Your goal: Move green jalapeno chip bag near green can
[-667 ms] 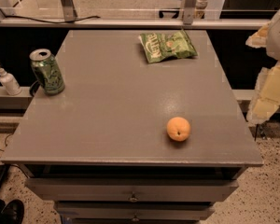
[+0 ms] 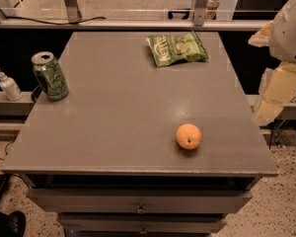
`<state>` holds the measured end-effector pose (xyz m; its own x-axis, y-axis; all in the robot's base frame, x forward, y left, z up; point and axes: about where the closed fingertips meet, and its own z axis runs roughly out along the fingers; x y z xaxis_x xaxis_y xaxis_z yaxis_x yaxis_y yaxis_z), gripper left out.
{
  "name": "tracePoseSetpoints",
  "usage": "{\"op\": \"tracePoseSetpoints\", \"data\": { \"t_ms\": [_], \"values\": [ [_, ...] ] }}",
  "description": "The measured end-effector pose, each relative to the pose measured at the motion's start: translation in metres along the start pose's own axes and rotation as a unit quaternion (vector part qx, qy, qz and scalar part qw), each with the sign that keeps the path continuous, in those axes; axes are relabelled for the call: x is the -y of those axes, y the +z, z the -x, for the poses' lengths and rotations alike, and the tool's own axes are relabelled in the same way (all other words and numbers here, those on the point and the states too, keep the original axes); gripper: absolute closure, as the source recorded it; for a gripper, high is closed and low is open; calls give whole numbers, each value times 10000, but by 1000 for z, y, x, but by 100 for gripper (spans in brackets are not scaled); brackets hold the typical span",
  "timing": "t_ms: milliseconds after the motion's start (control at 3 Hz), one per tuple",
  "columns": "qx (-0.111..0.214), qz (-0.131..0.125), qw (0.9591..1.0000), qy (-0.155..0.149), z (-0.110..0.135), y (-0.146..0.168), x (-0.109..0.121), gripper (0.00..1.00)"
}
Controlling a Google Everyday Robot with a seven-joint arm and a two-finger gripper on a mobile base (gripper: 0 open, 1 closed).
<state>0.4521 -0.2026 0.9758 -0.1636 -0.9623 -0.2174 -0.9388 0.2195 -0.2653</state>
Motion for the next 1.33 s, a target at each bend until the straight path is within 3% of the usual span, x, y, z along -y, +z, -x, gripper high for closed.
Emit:
{"op": "tracePoseSetpoints", "data": {
  "t_ms": [333, 667, 1000, 1333],
  "values": [
    [318, -141, 9994, 80, 15, 13, 34, 0],
    [750, -440, 9958, 273, 34, 32, 79, 0],
    [1259, -834, 9873, 495, 50, 49, 115, 0],
    [1380, -1062, 9834, 509, 56, 46, 127, 0]
  ]
}}
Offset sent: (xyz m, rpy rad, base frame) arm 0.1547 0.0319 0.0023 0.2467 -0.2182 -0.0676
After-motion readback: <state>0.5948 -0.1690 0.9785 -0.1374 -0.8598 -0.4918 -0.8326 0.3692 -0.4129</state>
